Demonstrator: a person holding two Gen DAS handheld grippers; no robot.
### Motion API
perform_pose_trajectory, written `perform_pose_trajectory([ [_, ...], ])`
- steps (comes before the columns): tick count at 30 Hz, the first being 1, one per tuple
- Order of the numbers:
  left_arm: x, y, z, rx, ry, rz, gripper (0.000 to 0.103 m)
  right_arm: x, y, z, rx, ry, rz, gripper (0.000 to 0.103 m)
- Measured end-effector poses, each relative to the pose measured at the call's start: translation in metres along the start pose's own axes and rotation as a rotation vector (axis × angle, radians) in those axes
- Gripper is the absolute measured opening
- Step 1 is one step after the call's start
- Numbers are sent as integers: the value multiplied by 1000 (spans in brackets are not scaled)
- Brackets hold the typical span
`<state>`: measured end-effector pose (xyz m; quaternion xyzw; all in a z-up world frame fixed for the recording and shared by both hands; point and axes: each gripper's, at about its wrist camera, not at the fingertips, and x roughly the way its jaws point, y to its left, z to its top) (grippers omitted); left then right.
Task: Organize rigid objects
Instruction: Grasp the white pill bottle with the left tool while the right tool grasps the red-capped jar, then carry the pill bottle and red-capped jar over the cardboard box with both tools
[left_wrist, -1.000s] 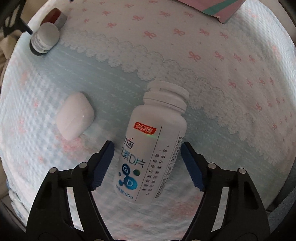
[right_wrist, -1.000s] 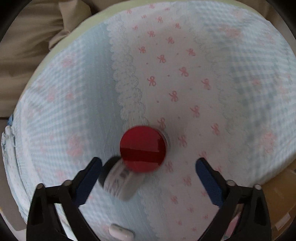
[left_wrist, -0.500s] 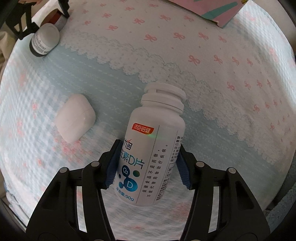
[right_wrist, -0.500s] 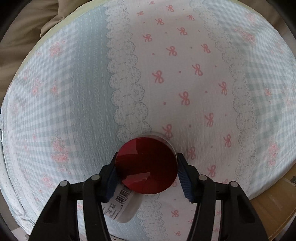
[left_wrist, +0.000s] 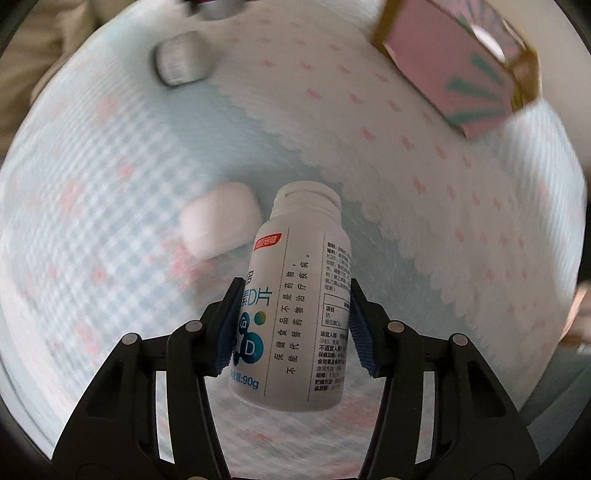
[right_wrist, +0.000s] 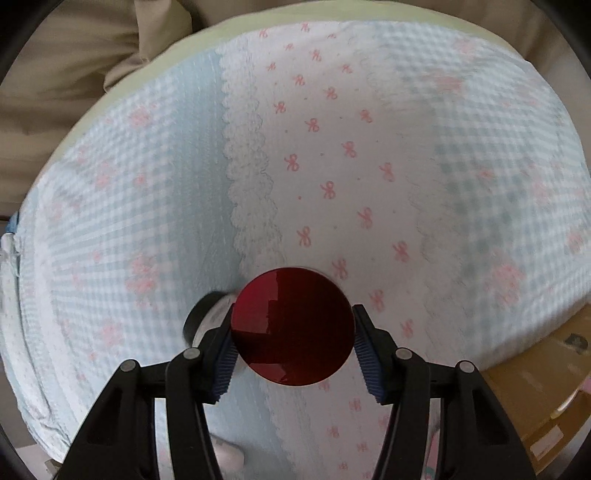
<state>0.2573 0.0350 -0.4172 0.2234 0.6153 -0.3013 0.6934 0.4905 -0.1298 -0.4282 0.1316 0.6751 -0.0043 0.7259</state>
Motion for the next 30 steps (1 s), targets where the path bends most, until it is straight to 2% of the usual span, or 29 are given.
perform_pose_trajectory([
  [6,-42,34,-4,-177,-95,-30,49,-39,-9,-24,-13,-41,34,53],
  [9,-69,37,-6,-212,-151,-26,49,-64,-18,-40,-21,-65,52,53],
  [16,-143,3,10,-234,-278,-13,49,-129,-32,-78,-15,-114,114,53],
  [21,-192,-31,29,-214,-349,-31,49,-194,-68,-109,13,-139,186,53],
  [26,-219,-67,57,-201,-392,-48,49,-246,-117,-138,-11,-178,148,53],
  [30,-230,-99,78,-217,-410,-69,49,-270,-169,-160,0,-184,124,53],
])
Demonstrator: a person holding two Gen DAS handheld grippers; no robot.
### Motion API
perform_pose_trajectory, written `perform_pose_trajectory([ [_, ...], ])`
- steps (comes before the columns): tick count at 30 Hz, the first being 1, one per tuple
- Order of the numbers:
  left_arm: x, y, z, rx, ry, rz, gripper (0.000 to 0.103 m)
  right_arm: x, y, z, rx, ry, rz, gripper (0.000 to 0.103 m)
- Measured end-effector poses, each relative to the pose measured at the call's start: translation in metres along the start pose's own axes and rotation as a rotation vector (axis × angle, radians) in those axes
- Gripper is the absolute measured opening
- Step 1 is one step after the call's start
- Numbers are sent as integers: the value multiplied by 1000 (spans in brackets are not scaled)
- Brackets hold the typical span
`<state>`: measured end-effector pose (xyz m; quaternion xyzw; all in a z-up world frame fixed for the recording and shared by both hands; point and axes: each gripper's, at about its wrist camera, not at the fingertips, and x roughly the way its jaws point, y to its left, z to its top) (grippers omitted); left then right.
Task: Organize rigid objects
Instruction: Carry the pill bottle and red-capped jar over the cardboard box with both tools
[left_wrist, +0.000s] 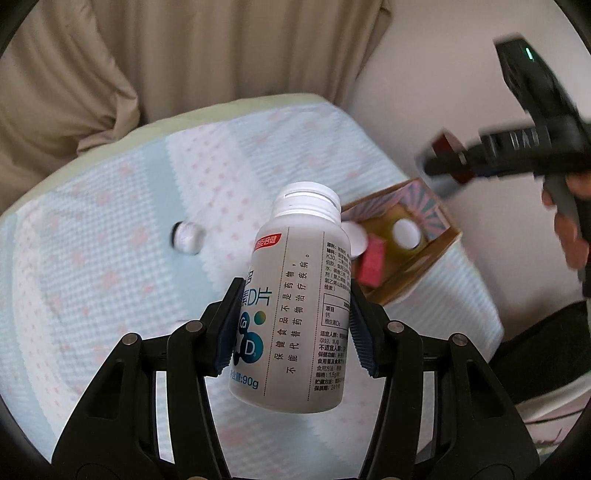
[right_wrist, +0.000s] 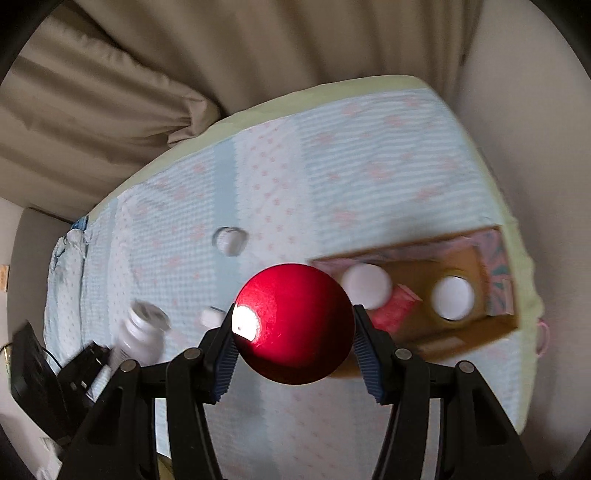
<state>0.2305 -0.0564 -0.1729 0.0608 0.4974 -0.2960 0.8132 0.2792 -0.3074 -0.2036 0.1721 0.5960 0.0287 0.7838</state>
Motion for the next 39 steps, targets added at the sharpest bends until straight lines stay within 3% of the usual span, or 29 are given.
perform_pose_trajectory([
  [7,36,-70,21,-23,2,13,49,-11,-91,-27,-13,47,-34,53],
  [13,96,-128,33,-55,53,5,49,12,-164,-34,-26,96,-38,53],
  [18,148,-155,40,-63,108,-14,49,37,-207,-34,-23,120,-28,52],
  [32,273,-184,58,-36,248,3,49,99,-241,-44,-247,74,-98,52],
  [39,309,-188,55,6,308,19,49,104,-240,-45,-304,-3,-60,51],
])
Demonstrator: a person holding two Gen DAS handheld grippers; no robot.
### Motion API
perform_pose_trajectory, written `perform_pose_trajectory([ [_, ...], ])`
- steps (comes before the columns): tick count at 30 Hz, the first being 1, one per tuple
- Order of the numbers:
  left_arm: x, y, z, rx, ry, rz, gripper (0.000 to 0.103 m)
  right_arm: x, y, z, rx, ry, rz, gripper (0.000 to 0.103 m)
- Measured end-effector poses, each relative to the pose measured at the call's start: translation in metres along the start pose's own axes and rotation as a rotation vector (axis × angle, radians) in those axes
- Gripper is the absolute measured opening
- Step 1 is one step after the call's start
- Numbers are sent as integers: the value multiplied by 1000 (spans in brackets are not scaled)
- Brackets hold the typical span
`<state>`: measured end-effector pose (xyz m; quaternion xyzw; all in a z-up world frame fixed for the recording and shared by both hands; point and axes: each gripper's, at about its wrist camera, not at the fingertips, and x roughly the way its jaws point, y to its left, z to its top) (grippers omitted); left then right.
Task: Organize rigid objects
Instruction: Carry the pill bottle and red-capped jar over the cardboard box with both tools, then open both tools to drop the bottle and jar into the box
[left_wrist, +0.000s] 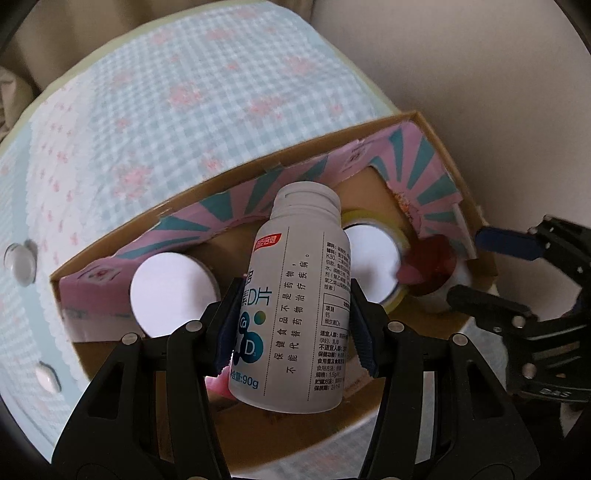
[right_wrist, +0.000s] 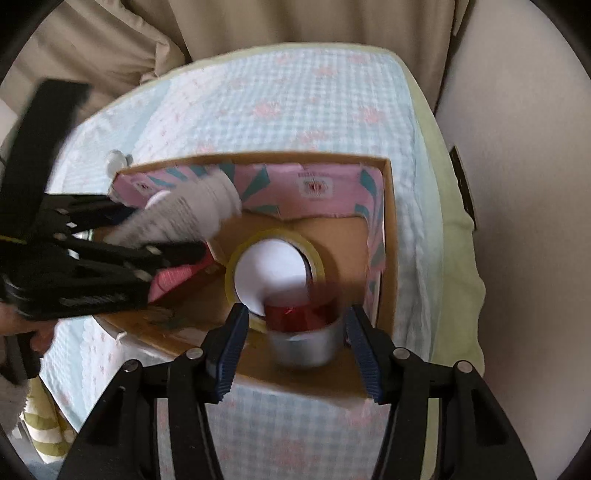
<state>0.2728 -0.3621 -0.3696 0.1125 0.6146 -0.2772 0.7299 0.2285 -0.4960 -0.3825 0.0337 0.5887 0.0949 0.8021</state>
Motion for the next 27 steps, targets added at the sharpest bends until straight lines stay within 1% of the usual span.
perform_pose_trajectory([
  [2,5,-2,1,17,8,12,49,1,-1,4,8,0,3,51],
  [5,8,-2,5,28,13,33,50,-2,-2,8,18,-20,37,51],
  [6,8,-2,5,26,14,38,53,-5,-3,9,17,-36,60,51],
  [7,7,-2,6,26,12,39,72,-6,-3,9,22,-44,83,52],
  [8,6,-2,7,28,9,55,88,-6,-4,10,34,-41,95,63],
  [9,6,-1,8,30,7,102,102,-5,-5,10,43,-35,90,74],
  [10,6,3,9,32,8,118,103,-4,-6,9,49,-34,72,94],
  [11,5,6,9,19,12,91,103,-3,-7,9,50,-36,66,102],
  [12,5,10,9,7,14,83,103,-2,-8,9,50,-33,75,102],
  [15,1,17,9,-8,13,100,103,0,-8,6,46,-24,76,102],
  [20,-11,21,4,-9,6,110,103,-3,-3,4,27,-50,58,102],
  [27,-44,24,-5,-32,-29,111,103,-22,8,9,20,-66,63,102],
])
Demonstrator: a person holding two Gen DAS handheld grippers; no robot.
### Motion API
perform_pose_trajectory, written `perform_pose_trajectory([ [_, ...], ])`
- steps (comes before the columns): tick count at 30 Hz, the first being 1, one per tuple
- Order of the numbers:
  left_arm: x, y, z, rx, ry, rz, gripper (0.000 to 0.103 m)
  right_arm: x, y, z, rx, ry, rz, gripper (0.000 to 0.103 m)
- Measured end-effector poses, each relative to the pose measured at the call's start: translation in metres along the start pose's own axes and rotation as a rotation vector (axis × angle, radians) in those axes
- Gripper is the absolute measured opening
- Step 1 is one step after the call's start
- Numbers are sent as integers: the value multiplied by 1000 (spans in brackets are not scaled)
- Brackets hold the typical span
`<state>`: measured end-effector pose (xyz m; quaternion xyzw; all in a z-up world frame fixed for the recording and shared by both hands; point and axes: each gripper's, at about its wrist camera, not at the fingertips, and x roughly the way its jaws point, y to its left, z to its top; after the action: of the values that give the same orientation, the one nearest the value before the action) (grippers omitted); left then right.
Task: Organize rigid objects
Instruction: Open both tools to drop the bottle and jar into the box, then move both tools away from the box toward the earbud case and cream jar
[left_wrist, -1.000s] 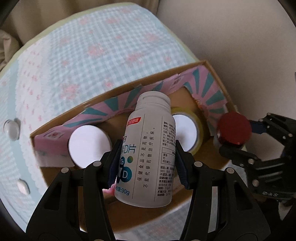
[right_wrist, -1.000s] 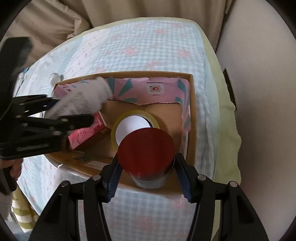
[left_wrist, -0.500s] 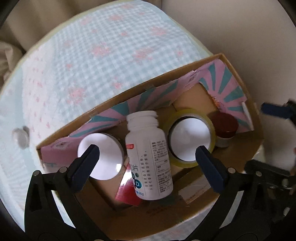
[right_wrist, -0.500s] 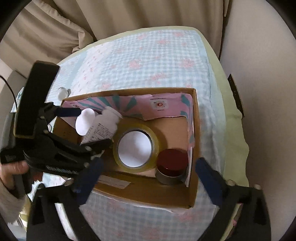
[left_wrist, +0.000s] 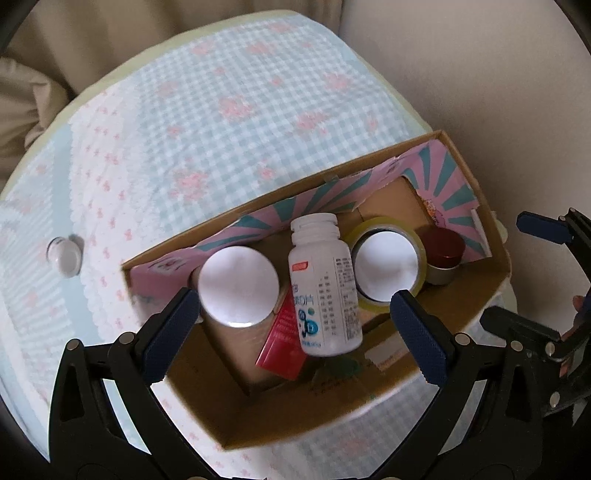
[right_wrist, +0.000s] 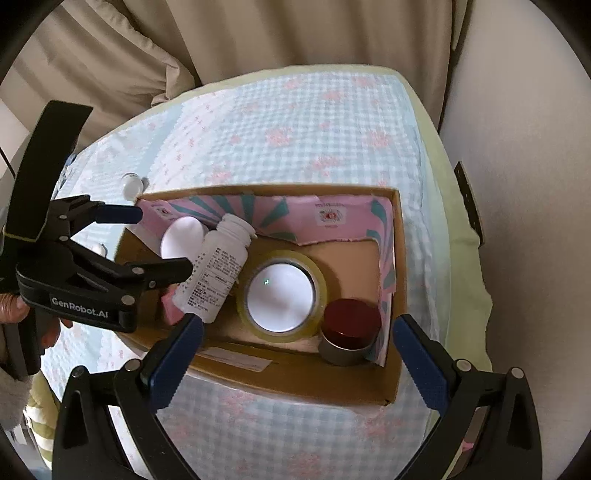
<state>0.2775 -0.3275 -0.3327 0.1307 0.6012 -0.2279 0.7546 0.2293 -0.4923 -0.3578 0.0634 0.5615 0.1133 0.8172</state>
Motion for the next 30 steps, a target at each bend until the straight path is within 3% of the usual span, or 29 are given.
perform_pose_trajectory([
  [13,-118,42,-44,-105,-135,60,103,-75,58,27,-48,-63,8,102],
  [22,-191,109,-110,-240,-205,147,103,-109,150,47,-192,-96,12,102],
  [30,-216,190,-171,-441,-228,224,103,-97,240,79,-336,-90,19,102],
])
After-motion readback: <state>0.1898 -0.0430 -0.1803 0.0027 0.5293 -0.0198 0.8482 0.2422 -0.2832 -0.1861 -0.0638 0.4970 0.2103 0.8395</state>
